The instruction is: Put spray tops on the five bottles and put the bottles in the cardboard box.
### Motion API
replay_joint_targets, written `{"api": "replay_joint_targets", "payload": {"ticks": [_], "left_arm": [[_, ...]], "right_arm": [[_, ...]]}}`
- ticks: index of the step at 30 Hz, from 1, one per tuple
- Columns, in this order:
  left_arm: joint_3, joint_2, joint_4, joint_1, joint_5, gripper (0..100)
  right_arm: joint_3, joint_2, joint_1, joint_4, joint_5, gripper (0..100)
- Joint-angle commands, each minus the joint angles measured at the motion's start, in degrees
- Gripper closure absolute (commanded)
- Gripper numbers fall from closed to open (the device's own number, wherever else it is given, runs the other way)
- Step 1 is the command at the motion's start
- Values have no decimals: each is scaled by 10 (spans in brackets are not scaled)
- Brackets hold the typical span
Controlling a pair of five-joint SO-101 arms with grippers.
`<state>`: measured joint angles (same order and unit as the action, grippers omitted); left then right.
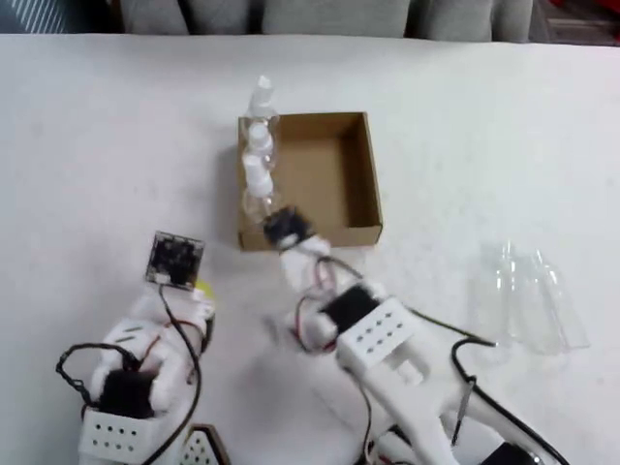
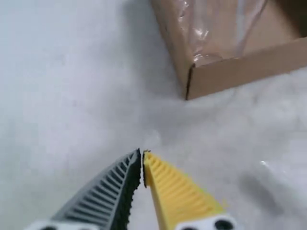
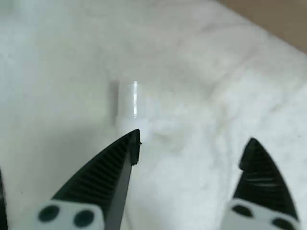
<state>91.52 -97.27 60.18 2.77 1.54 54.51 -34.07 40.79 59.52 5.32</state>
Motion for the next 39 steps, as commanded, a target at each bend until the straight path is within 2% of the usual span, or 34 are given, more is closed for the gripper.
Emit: {"api": "replay_joint_targets", "payload": {"ticks": [1, 3, 6, 13, 15, 19, 21, 26, 32, 36, 39], "left_arm": [[-42, 0, 11, 70, -34, 980], [-42, 0, 10, 98, -35, 980], [-49, 41, -11, 139, -57, 980], [-194, 307, -38, 189, -159, 979], [-229, 369, -37, 225, -222, 979], [-238, 432, -36, 304, -420, 979], [-237, 437, -40, 323, -479, 979], [-234, 441, -41, 327, -505, 964], [-198, 441, -68, 345, -506, 731], [-194, 442, -83, 347, -532, 775], [-191, 444, -93, 319, -535, 784]], "right_arm": [[-49, -15, -75, 22, 1, 863], [-55, -14, -117, 19, 1, 915], [-63, -13, -174, 19, 1, 923], [-78, -8, -220, 13, 2, 923], [-77, -8, -220, 10, 1, 925], [-76, -8, -220, 10, 1, 925], [-76, -7, -220, 10, 1, 925], [-76, -7, -220, 10, 0, 925], [-76, -7, -218, 10, 0, 925], [-76, -7, -219, 2, 0, 926], [-76, -7, -219, 2, 0, 926]]}}
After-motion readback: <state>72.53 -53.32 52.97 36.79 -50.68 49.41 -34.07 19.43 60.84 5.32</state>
